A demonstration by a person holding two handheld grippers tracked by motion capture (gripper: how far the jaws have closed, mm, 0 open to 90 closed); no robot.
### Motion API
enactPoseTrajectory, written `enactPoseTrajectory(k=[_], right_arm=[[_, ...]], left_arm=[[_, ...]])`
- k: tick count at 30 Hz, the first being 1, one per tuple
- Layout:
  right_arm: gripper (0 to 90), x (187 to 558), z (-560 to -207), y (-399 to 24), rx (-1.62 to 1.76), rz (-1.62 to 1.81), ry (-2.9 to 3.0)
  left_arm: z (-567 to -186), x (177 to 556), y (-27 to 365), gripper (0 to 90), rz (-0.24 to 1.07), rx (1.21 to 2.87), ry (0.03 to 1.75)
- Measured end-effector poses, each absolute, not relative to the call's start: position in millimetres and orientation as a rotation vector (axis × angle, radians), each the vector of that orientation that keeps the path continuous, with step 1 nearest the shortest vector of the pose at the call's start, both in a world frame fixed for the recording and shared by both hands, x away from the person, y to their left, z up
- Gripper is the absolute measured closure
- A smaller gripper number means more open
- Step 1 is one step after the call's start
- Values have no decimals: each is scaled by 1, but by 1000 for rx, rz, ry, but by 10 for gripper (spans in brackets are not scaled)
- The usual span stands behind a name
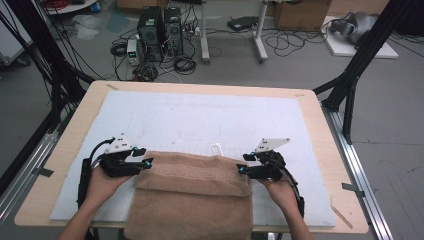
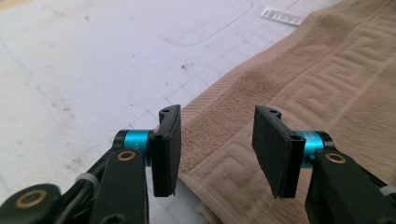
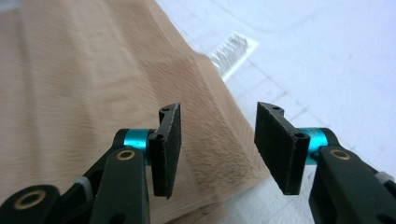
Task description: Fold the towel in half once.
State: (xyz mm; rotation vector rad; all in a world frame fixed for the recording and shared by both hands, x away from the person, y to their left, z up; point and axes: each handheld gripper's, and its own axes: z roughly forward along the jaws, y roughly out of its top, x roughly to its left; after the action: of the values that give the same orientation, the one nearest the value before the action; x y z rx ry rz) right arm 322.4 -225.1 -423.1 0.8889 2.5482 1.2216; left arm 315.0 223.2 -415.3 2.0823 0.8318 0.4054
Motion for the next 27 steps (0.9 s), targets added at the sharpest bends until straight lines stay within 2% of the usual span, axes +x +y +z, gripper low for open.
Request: enactPoseTrajectory(k=[5, 9, 18, 23, 27], right_arm=[[512, 331, -441, -222, 936, 1167, 2573], [550, 330, -444, -220, 927, 1150, 2578], [840, 333, -444, -223, 903, 1149, 2591], [855, 336, -445, -227, 916, 1208, 2611], [857, 332, -437, -226, 885, 1207, 2628]], left_arm=[[-434, 334, 222, 545, 359, 2134, 917], [-441, 337, 219, 600, 358, 2165, 911], [-440, 332, 214, 827, 384, 2183, 881], [-437, 328, 215, 857, 384, 2187, 875], [-427, 322, 222, 859, 389, 2122, 869]])
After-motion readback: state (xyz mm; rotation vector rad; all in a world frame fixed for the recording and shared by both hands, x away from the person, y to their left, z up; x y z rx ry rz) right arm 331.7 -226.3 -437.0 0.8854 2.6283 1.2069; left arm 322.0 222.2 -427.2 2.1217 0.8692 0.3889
